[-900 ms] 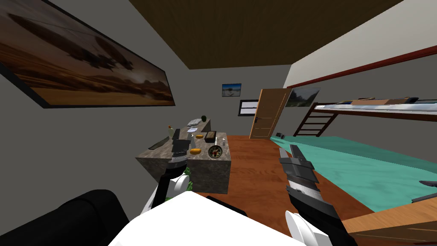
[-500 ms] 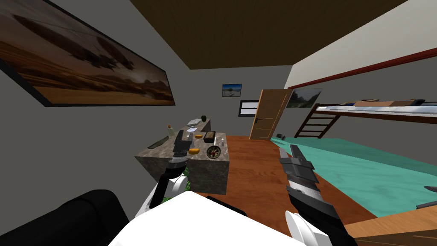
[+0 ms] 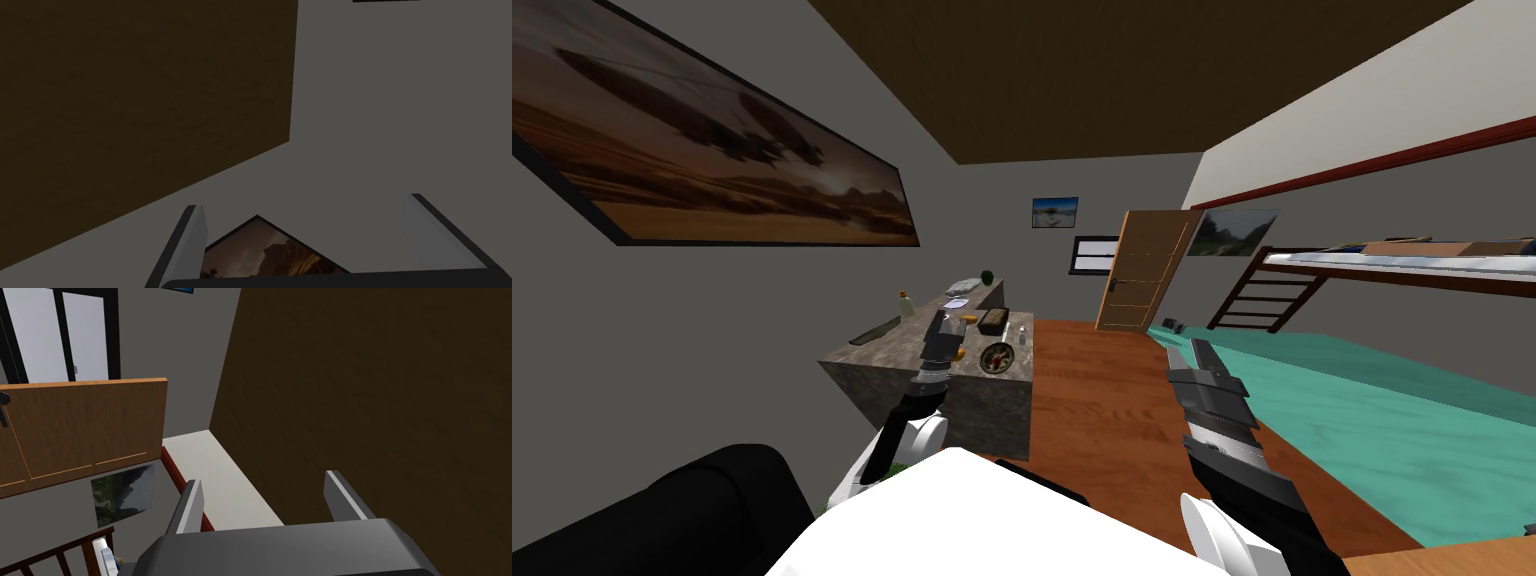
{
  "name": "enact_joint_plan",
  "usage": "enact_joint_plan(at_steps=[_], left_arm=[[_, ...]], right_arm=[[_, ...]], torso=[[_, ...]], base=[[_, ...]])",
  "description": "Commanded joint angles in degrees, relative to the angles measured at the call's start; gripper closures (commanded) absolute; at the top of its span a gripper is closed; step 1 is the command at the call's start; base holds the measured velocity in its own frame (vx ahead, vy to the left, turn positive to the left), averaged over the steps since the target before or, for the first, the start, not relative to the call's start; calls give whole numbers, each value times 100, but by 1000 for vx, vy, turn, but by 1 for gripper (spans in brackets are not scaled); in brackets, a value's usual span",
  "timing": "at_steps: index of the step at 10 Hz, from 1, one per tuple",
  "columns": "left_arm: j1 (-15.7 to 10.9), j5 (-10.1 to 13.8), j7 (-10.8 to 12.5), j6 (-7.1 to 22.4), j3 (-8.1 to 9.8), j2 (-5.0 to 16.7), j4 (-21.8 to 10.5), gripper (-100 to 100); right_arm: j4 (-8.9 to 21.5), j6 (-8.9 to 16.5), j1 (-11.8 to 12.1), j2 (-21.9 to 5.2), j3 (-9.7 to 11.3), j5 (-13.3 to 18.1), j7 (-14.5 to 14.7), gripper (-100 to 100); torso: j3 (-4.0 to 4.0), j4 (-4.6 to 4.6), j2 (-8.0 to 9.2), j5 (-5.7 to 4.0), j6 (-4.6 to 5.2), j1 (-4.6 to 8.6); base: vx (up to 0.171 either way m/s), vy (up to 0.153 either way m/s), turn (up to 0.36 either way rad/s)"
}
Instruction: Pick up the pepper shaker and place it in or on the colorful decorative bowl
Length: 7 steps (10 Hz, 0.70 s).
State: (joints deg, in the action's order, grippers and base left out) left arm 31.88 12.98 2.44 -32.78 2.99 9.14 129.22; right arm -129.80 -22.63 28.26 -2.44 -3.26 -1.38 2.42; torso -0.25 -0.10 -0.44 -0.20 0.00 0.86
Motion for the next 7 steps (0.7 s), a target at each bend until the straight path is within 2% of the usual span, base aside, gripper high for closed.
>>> enact_joint_plan(at_steps=[1,2,5,7], left_arm=[[23,192,201,-54,-27,121,-182,-100],[31,321,330,-91,-37,182,-310,-100],[51,746,746,-211,-52,309,-721,-100],[59,1057,1042,-290,-40,350,-1011,-100]], right_arm=[[0,0,0,0,0,0,0,0],[0,0,0,0,0,0,0,0],[0,0,0,1,1,0,0,0],[0,0,0,0,0,0,0,0]], torso=[[0,0,0,0,0,0],[2,0,4,0,0,0],[-10,-4,-16,-8,0,40],[-8,-4,-13,-4,-1,12]], base=[[93,-224,73],[82,-244,103],[143,-316,84],[131,-234,169]])
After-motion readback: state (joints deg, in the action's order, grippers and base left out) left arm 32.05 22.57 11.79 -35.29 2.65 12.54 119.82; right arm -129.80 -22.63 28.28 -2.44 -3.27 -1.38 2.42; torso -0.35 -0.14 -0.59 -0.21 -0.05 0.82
